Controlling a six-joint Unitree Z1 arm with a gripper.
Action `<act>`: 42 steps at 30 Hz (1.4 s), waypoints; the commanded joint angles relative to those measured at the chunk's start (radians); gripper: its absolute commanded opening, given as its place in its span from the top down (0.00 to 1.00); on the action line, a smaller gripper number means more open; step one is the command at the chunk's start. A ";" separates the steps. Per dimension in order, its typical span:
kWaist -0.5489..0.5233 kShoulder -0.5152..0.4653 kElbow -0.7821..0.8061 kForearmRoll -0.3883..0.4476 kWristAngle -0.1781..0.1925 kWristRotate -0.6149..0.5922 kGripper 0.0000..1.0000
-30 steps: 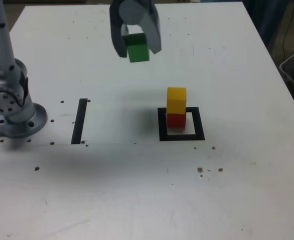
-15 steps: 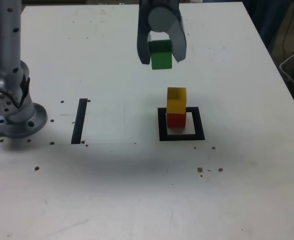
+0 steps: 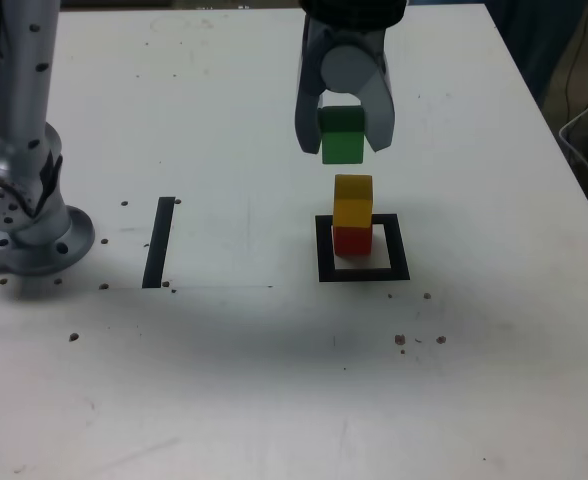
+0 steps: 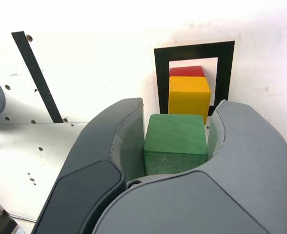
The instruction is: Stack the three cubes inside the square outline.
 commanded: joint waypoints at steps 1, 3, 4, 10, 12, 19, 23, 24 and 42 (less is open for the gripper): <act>-0.007 0.007 0.008 -0.001 0.002 -0.005 0.86; -0.012 0.012 0.017 -0.007 0.006 -0.010 0.86; -0.013 0.016 0.021 -0.010 0.008 -0.011 0.86; -0.015 0.032 0.016 -0.032 0.018 -0.016 0.86; -0.016 0.038 0.013 -0.040 0.019 -0.018 0.86; -0.016 0.060 0.018 -0.048 0.017 -0.021 0.86; -0.016 0.068 0.026 -0.050 0.014 -0.027 0.86; -0.016 0.070 0.027 -0.051 0.014 -0.028 0.86; -0.011 0.083 0.049 -0.089 0.013 -0.022 0.74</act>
